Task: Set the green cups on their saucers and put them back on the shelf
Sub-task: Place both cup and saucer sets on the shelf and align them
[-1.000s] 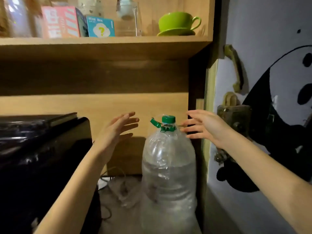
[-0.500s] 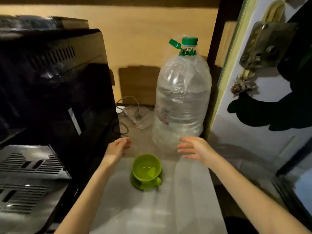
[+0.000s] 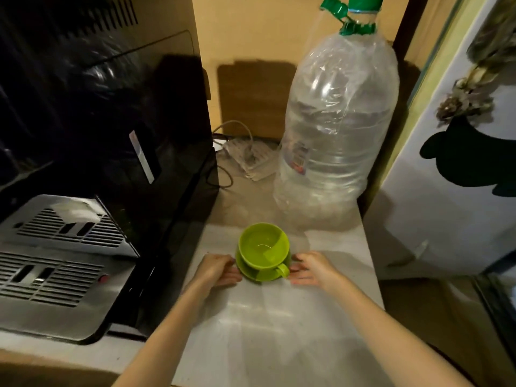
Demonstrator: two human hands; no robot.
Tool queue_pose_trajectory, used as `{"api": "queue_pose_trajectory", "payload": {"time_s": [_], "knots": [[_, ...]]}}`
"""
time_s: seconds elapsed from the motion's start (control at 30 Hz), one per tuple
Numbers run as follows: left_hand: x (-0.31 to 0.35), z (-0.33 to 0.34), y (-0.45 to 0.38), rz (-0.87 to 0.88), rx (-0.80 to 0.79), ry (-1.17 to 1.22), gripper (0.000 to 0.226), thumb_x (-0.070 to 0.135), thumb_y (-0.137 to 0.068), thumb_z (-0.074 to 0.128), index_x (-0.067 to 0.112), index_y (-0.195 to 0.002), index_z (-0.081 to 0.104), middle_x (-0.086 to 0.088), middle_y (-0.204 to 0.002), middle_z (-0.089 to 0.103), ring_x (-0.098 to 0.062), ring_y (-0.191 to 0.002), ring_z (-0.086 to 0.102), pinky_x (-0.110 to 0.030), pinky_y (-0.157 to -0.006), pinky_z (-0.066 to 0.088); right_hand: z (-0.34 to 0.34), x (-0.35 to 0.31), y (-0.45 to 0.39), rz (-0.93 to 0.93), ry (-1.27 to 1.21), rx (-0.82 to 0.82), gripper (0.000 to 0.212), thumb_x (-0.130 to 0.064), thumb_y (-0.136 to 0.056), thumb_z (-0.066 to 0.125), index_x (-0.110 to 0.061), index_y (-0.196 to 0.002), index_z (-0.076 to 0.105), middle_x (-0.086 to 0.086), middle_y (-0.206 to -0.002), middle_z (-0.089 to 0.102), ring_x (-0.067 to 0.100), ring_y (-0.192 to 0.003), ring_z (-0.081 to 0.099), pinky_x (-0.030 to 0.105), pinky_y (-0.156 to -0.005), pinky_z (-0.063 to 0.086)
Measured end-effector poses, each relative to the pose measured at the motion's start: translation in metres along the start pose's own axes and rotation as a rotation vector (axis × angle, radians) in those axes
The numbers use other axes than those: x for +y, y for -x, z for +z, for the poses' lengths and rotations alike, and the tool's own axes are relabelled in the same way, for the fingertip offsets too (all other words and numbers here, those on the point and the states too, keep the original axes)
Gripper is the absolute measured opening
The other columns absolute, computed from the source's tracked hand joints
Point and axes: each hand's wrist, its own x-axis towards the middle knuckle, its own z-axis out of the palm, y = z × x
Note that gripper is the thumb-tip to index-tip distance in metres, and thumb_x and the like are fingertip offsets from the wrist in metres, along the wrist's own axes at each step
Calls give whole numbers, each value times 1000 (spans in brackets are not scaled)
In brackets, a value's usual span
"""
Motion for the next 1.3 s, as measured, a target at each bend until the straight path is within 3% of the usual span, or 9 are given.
{"api": "queue_pose_trajectory", "payload": {"time_s": [0.13,0.27,0.43,0.53,0.73,0.87,1.0,1.13,1.3], "knots": [[-4,4,-6,53,-72,-21,13,1,-85,56,-5,-96,59,-20,-69,69,-18,-47,68,-25,-47,57,11,-2,-10,-33,70,17,17,1,-91,38,-8,-102,48,11,-68,55,8,-30,57,24,-37,51],[-6,6,-9,106,-68,-52,15,-6,-76,64,-2,-89,58,-26,-91,63,-29,-66,65,-22,-46,56,9,-1,-14,-60,119,12,27,9,-87,43,-6,-108,48,11,-70,56,8,-35,60,23,-38,53],[-6,6,-11,100,-89,-58,17,-10,-75,62,4,-79,54,-19,-81,62,-28,-60,66,-24,-44,55,11,-4,-12,-70,109,15,25,13,-83,47,-4,-100,47,13,-65,54,15,-39,60,23,-36,52],[-3,2,-10,99,-146,-55,16,-8,-75,64,3,-83,55,-18,-80,64,-23,-59,68,-22,-47,56,7,-6,-9,-88,81,-8,25,13,-82,47,-2,-102,49,13,-70,56,21,-56,60,24,-40,54],[22,5,7,194,-294,-95,21,0,-78,65,9,-90,49,-9,-56,72,-14,-51,69,-20,-50,56,-4,-28,11,-169,95,5,29,15,-80,42,-4,-102,49,14,-61,56,15,-40,58,24,-40,54],[54,8,31,295,-321,20,31,-3,-77,65,12,-101,52,-9,-57,72,-14,-51,69,-21,-52,57,-15,-59,37,-230,20,-14,24,14,-83,42,-3,-99,49,14,-68,57,19,-51,59,25,-42,54],[97,13,60,398,-351,115,39,-3,-77,64,4,-115,55,-9,-66,75,-18,-59,72,-19,-52,56,-25,-104,74,-304,-45,-44,19,12,-87,40,-5,-86,48,15,-71,59,14,-36,63,24,-40,54],[149,17,98,559,-385,171,27,-2,-80,60,3,-106,61,-7,-68,76,-18,-62,72,-22,-58,59,-33,-153,121,-461,-105,-24,14,7,-89,43,-3,-87,51,15,-69,61,17,-40,64,24,-42,54],[212,18,150,690,-449,186,15,1,-84,55,3,-96,63,-7,-57,71,-9,-47,66,-13,-48,54,-40,-212,179,-656,-205,-4,7,5,-85,51,4,-82,57,9,-49,67,17,-38,64,22,-38,53]]}}
